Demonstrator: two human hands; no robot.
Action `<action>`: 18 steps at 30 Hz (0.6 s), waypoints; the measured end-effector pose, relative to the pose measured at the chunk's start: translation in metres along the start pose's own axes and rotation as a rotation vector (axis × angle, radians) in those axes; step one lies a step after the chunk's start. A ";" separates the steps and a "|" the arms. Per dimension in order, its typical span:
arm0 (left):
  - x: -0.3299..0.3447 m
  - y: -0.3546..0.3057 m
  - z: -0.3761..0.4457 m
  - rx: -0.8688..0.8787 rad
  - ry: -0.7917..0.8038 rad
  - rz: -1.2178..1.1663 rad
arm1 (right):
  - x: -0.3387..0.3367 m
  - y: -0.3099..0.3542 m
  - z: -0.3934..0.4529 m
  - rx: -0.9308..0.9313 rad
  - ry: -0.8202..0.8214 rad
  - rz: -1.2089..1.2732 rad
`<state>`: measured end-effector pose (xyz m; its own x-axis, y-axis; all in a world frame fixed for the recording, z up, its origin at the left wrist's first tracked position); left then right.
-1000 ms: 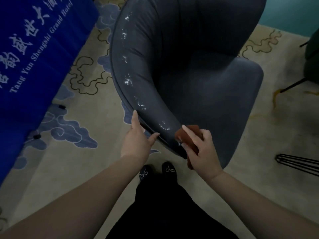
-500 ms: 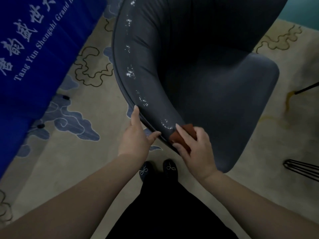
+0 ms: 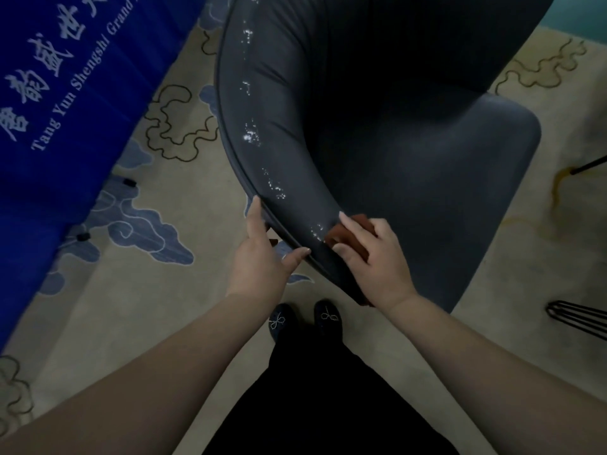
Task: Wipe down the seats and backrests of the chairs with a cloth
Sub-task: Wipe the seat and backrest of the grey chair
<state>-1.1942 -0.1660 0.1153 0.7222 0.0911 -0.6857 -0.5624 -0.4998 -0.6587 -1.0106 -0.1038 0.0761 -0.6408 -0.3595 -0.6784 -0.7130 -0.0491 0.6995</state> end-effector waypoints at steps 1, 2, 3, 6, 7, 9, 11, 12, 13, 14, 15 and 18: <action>0.000 0.001 0.000 -0.006 -0.006 -0.038 | -0.003 -0.004 -0.005 0.011 0.004 0.011; 0.000 0.002 0.001 -0.016 -0.010 -0.069 | -0.007 -0.006 -0.013 -0.007 -0.011 0.002; 0.000 0.003 0.001 -0.025 -0.013 -0.087 | -0.009 -0.004 -0.022 -0.053 -0.029 -0.020; 0.002 0.007 0.003 -0.026 -0.023 -0.109 | -0.005 0.017 -0.025 -0.200 -0.019 -0.072; 0.003 0.008 0.003 -0.025 -0.022 -0.129 | -0.003 0.025 -0.017 -0.241 -0.009 -0.093; 0.004 0.012 0.005 -0.024 -0.009 -0.195 | 0.001 0.033 0.003 -0.252 0.023 -0.117; 0.004 0.014 0.008 -0.024 0.013 -0.266 | 0.000 0.026 0.010 -0.178 0.055 -0.078; 0.003 0.015 0.010 -0.024 0.022 -0.295 | -0.003 0.021 0.006 -0.156 0.055 -0.065; 0.002 0.016 0.012 -0.023 0.030 -0.315 | -0.005 0.017 -0.002 -0.166 0.051 -0.062; 0.000 0.017 0.014 -0.022 0.037 -0.330 | -0.006 0.017 -0.009 -0.197 0.054 -0.062; -0.001 0.018 0.015 -0.019 0.043 -0.344 | -0.005 0.019 -0.012 -0.237 0.069 -0.066; -0.002 0.019 0.016 -0.014 0.062 -0.381 | 0.001 0.039 0.010 -0.316 0.096 -0.093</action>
<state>-1.2128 -0.1616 0.0991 0.9015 0.2204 -0.3725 -0.2441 -0.4517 -0.8581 -1.0422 -0.0972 0.1002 -0.5366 -0.4253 -0.7288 -0.6340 -0.3668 0.6808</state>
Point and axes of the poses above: each hand's wrist, its own z-axis towards the middle knuckle, its own x-axis out of the palm, y = z × x, the point moved 4 cm from there along z, towards the middle knuckle, and after that the axes turned 8 degrees about x, right-handed, at the moved point
